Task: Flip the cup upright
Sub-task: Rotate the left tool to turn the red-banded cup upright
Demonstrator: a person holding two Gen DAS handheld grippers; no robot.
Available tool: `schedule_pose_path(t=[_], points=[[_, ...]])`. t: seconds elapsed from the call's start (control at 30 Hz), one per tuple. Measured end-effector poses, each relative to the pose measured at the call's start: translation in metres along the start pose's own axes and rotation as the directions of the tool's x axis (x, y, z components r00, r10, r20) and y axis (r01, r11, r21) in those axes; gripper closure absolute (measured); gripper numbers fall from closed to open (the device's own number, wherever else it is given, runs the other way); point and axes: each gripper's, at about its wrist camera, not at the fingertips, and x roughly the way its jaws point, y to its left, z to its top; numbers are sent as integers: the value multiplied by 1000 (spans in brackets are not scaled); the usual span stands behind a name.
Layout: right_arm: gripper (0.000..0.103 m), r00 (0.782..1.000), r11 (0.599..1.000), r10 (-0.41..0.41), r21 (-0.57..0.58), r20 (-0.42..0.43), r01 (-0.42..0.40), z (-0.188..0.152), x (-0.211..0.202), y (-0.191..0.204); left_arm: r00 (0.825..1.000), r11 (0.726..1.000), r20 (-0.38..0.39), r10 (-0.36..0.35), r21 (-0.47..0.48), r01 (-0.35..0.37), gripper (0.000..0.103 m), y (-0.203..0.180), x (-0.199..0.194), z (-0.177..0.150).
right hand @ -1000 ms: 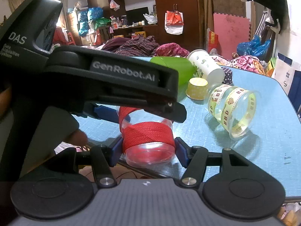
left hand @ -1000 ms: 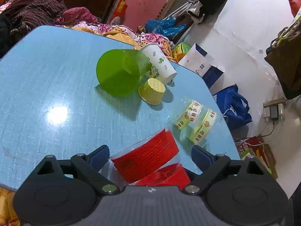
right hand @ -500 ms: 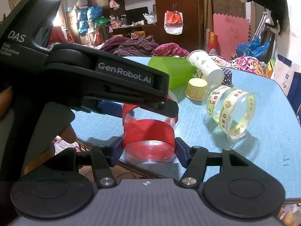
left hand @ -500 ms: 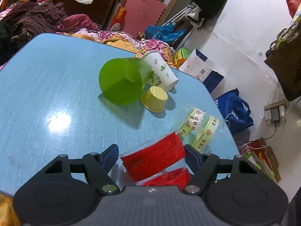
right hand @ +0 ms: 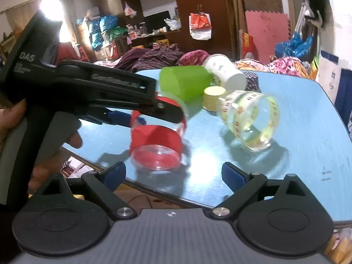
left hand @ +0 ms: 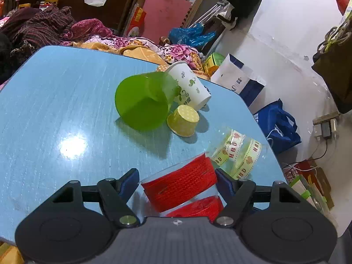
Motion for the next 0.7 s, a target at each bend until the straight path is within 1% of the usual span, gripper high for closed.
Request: schedule_pose_path(t=[0.07, 0.13, 0.2, 0.23, 0.27, 0.3, 0.33, 0.37, 0.43, 0.47, 0.57, 0.63, 0.7], points=[[4, 1000, 1000, 4, 14, 0, -4, -1, 0, -6, 1000, 1000, 5, -2, 10, 2, 26, 0, 0, 1], [4, 1000, 999, -3, 33, 13, 3, -2, -1, -12, 1000, 1000, 18, -6, 17, 5, 26, 0, -2, 2], [4, 1000, 998, -16, 53, 26, 14, -1, -2, -18, 998, 1000, 58, 9, 28, -11, 26, -1, -6, 3], [3, 999, 998, -17, 63, 34, 14, -1, -4, -20, 996, 999, 91, 21, 37, -25, 26, -3, -7, 3], [3, 999, 997, -15, 71, 43, 12, -1, -5, -24, 989, 997, 138, 44, 53, -52, 26, -6, -10, 3], [3, 999, 997, -13, 78, 51, 9, -1, -5, -26, 978, 994, 193, 73, 67, -87, 26, -10, -12, 2], [2, 998, 996, -11, 86, 59, 6, 0, -6, -29, 963, 989, 253, 97, 84, -122, 26, -14, -14, 0], [2, 998, 996, -9, 95, 66, 2, 0, -8, -30, 940, 980, 318, 120, 111, -163, 26, -20, -17, -2], [2, 997, 993, 1, 118, 81, -10, -2, -11, -34, 898, 964, 417, 141, 147, -220, 26, -27, -19, -7], [2, 996, 992, 4, 127, 90, -16, -1, -12, -36, 885, 958, 445, 138, 167, -234, 26, -30, -19, -10], [1, 994, 989, 3, 146, 107, -19, -2, -16, -43, 853, 935, 502, 144, 214, -283, 26, -38, -16, -19], [1, 993, 987, 9, 157, 115, -27, -3, -17, -46, 840, 921, 521, 152, 234, -312, 26, -41, -13, -24], [1, 992, 986, 4, 167, 123, -25, -5, -17, -50, 830, 915, 538, 147, 244, -321, 26, -41, -10, -31]])
